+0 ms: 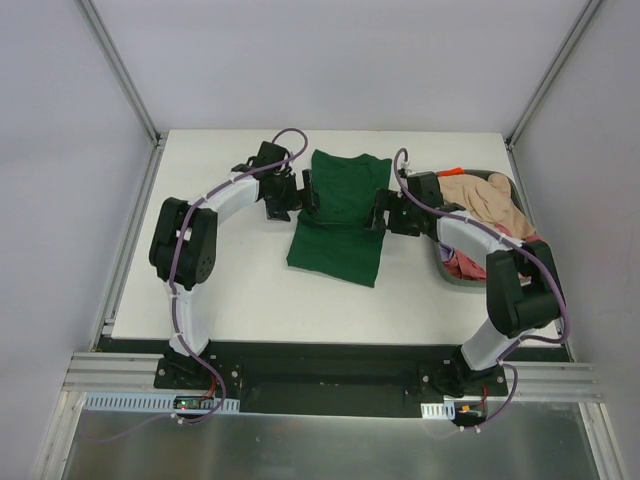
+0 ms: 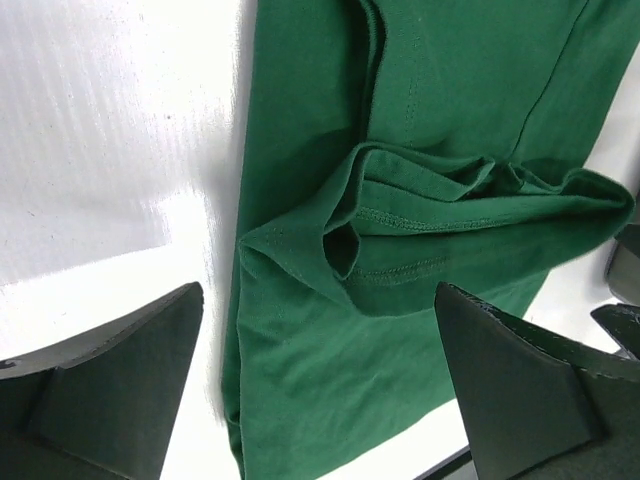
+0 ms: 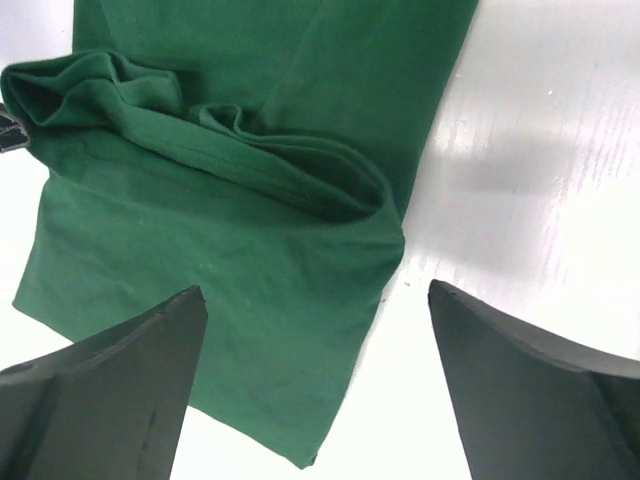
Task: Fold and stack the t-shirts
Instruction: Fold the folded rectangular tshirt in 1/3 of the way
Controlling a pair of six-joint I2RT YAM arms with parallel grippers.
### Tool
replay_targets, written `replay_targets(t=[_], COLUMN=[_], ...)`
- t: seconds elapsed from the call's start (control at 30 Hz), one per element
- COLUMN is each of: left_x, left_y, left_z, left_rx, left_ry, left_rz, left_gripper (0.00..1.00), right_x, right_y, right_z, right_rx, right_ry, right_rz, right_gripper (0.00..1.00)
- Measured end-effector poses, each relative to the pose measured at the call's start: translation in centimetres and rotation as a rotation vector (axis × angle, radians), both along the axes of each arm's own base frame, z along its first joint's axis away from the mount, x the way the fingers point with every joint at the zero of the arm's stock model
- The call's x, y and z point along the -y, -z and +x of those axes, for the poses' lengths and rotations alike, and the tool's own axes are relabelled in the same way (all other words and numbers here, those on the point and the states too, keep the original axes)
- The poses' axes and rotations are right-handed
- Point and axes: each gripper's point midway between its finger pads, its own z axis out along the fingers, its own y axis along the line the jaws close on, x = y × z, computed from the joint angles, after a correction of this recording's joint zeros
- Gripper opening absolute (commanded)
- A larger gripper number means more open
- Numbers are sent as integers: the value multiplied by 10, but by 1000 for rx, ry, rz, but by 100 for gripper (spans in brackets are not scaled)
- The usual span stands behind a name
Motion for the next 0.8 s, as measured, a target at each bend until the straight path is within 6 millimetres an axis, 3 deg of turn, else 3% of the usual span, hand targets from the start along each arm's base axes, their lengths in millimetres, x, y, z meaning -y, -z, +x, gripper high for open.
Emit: replay_targets(t=[0.13, 0.3, 0.47, 0.57, 0.7, 0.8], left_x=[-3, -5, 28, 41, 35, 28], left_y=[-3, -26, -46, -31, 1, 22], left_z=[-7, -40, -80, -99, -115, -125], left_rx=[0, 35, 81, 32, -62, -117], left_ry=[-2, 6, 103, 146, 141, 129], left_rz=[6, 15, -58, -86, -75, -57], left_gripper=[99, 99, 99, 99, 99, 99], right_x=[0, -15, -41, -50, -62, -72], right_y=[-6, -25, -26, -22, -10, 0], right_z=[-6, -29, -53, -55, -44, -23], right_rx=[1, 36, 28, 11, -8, -24], right_ry=[-5, -66, -150, -161, -175, -173], right_rz=[-10, 9, 68, 117, 148, 140], right_gripper=[96, 96, 96, 96, 96, 96])
